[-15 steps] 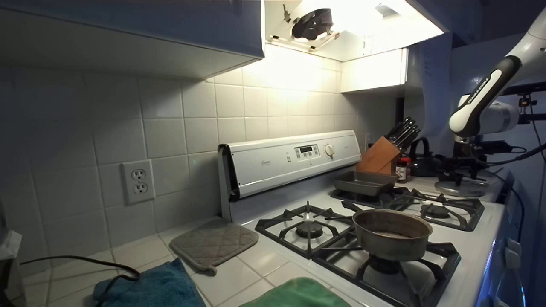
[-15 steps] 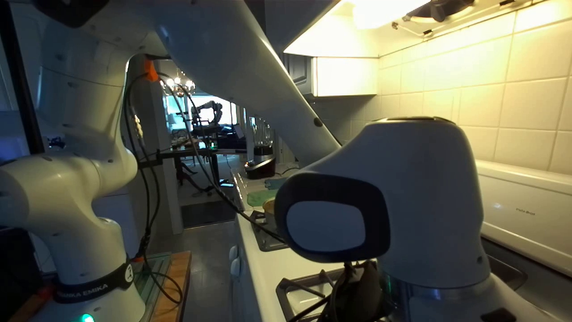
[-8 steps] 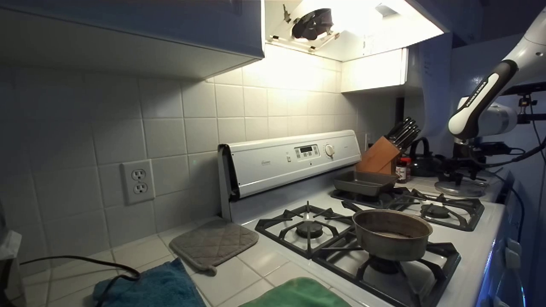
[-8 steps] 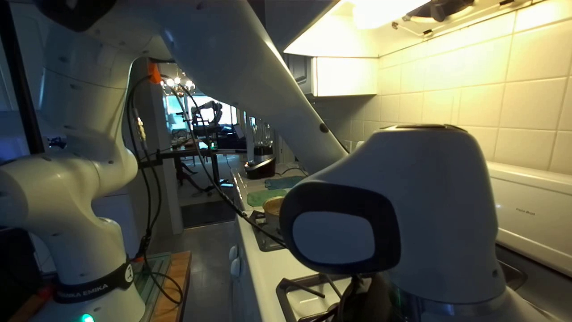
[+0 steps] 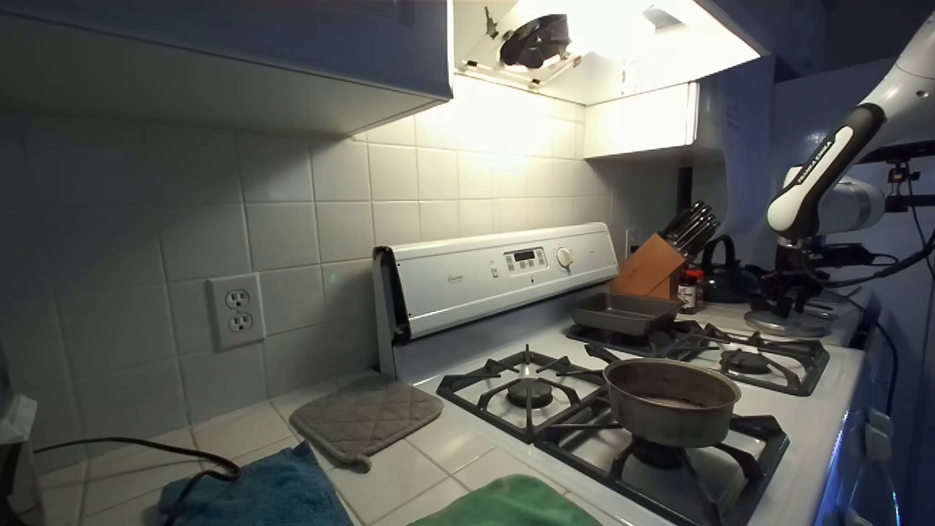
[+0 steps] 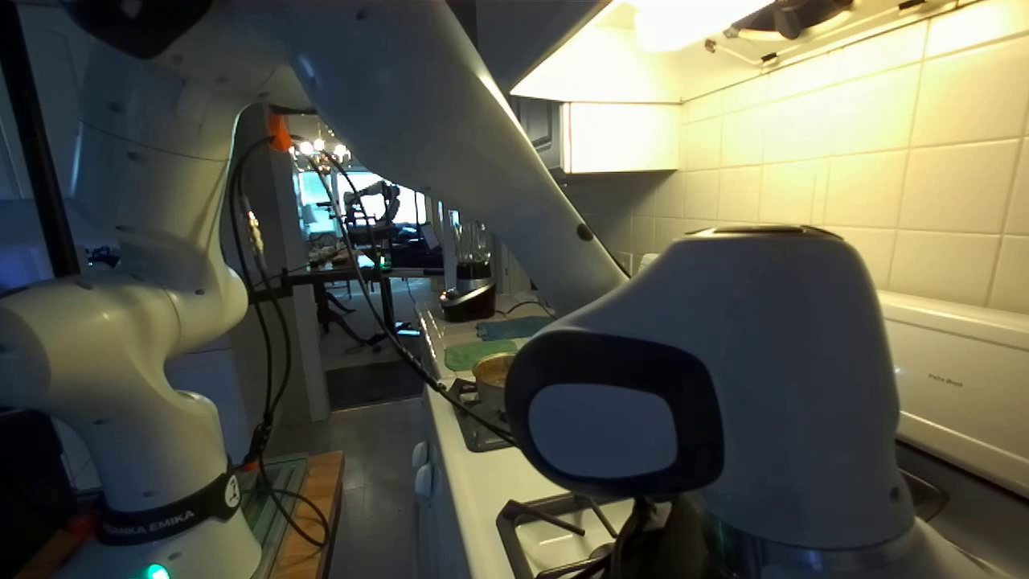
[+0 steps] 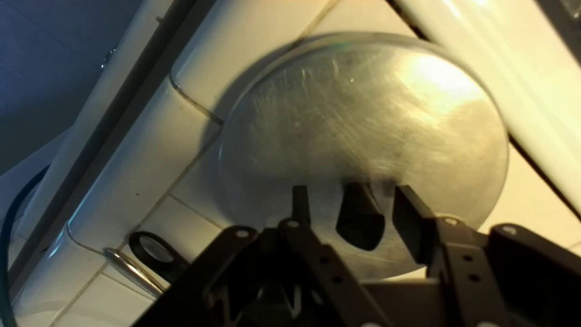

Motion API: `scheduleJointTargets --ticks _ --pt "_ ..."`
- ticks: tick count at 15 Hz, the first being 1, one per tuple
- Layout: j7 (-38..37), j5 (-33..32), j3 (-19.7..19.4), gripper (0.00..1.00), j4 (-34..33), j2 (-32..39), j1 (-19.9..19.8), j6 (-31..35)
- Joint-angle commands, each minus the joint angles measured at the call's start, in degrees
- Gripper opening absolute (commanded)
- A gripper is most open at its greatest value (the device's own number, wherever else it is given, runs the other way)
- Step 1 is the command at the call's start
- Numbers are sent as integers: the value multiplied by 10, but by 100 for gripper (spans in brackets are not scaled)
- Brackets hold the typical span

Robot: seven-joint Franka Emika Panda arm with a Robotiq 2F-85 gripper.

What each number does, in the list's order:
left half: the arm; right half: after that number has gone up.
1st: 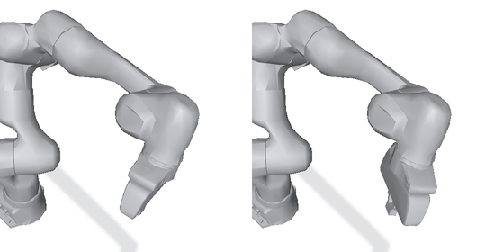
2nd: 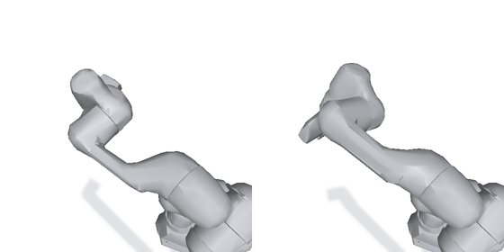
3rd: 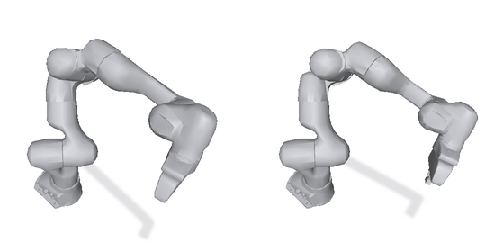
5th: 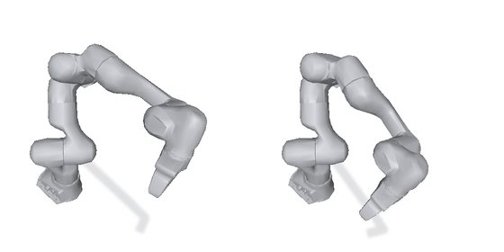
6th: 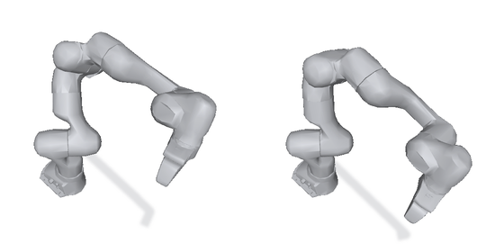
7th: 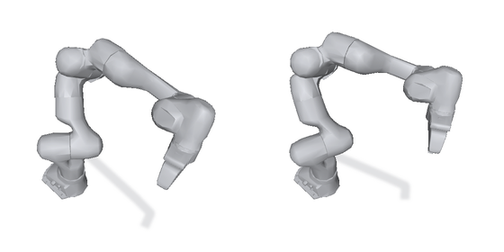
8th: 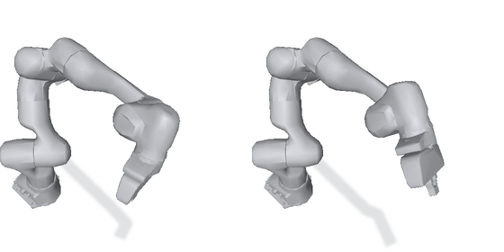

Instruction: Cover the pot

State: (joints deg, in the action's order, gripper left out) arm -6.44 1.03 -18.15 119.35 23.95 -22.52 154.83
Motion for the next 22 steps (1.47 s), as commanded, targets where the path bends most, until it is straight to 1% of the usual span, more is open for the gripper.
scheduleJointTargets --ticks 1,2,3,5,6,11,17,22 --pt "13 17 2 42 -14 14 -5 10" --pt "13 16 2 32 -14 14 -5 10" --pt "12 16 2 15 -14 15 -4 10" --pt "11 16 1 2 -15 16 -4 10" --pt "11 16 1 6 -16 16 -4 10" --pt "11 22 4 6 -15 11 -5 6" --pt "34 40 18 6 14 -43 -6 -3" --pt "67 37 32 6 41 -101 6 -16"
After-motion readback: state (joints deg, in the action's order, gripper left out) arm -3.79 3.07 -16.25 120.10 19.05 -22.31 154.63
